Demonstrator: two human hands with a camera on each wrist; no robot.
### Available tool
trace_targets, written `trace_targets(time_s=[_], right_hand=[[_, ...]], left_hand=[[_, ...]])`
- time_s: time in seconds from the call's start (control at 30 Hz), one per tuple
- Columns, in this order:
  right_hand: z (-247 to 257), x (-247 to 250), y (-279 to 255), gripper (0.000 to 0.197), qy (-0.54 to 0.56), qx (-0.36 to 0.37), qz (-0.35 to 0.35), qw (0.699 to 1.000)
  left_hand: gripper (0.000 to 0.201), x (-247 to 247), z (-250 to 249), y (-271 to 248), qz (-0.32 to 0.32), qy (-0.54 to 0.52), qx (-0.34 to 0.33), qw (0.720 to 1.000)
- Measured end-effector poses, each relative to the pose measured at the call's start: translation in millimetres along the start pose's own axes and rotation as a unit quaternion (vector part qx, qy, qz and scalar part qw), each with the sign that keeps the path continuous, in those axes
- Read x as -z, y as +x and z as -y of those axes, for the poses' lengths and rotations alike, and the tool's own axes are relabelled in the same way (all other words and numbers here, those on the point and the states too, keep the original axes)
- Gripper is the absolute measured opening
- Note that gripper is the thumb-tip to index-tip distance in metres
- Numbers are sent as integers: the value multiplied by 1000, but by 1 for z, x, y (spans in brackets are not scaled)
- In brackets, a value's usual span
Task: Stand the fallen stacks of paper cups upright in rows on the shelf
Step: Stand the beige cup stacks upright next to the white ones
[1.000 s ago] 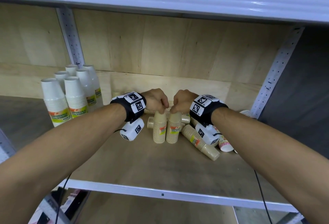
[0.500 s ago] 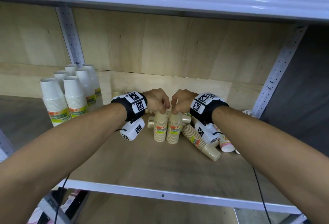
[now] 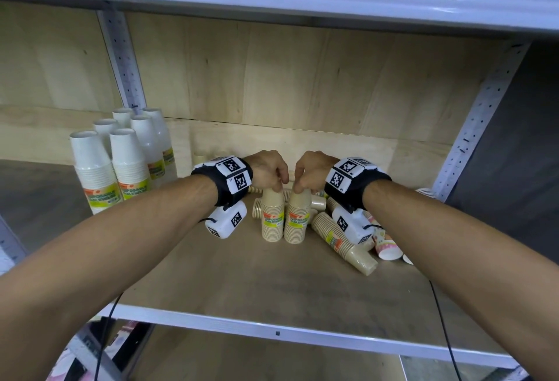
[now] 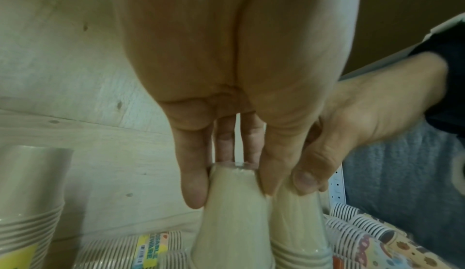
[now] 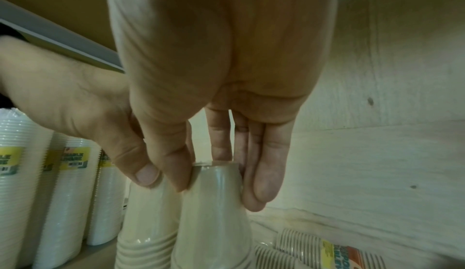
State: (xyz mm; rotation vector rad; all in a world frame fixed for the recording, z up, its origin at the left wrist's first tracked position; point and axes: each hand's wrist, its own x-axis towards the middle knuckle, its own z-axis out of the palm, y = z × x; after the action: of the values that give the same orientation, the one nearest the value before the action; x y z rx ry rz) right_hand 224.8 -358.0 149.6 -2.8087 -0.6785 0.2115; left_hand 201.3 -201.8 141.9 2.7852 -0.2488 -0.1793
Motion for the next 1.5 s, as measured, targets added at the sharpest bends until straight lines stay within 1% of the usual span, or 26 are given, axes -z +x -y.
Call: trace_targets(time_s=[0.1,0.23,0.4,0.57,0.63,0.77,0.9,1.03,1.07,1.1,1.13,1.17,1.2,1.23,1.33,1.43,1.5], right_hand=[[3,0,1,33,-6,0,4,1000],[10,3,6,33,7,1,16,1000],[29,7,13,31,19,11,29,999],[54,2,25,32,34,35,37,998],[64,-1,32,35,36,48,40,997],[85,-9,44,32,39,67,33,996],[100,-17,56,36,41,76,10,996],[113,-22,66,38,41,78,-4,996],[116,-24,68,39,42,76,-7,996],[118,-25,70,38,45,76,-10,996],[120,-27,72,35,51,77,-15,996],[121,-29,75,30,56,83,-19,995],[122,-31,76,24,58,86,-22,994],[123,-32,78,19,58,89,-26,994],[127,-36,81,17,56,94,-27,994],[129,-37,81,22,60,100,-27,993],[128,-38,82,23,69,100,-22,992]], left_hand=[[26,4,-1,1,8,12,2,1000],[23,14,2,0,28,23,20,999],[25,32,12,-6,74,44,59,995],[25,47,29,-16,82,67,115,988],[27,52,38,-20,72,66,130,987],[32,58,56,-29,33,72,150,985],[33,60,70,-34,25,36,161,986],[29,56,84,-33,-20,43,178,983],[26,55,86,-33,-25,48,180,982],[19,54,89,-32,-30,53,188,980],[8,53,92,-32,-37,56,192,979],[9,52,93,-31,-43,61,200,977],[16,50,95,-30,-51,67,205,975],[16,47,98,-28,-57,75,209,973],[2,42,101,-28,-63,96,217,969],[19,40,104,-28,-72,100,218,968],[24,41,104,-31,-79,92,214,969]])
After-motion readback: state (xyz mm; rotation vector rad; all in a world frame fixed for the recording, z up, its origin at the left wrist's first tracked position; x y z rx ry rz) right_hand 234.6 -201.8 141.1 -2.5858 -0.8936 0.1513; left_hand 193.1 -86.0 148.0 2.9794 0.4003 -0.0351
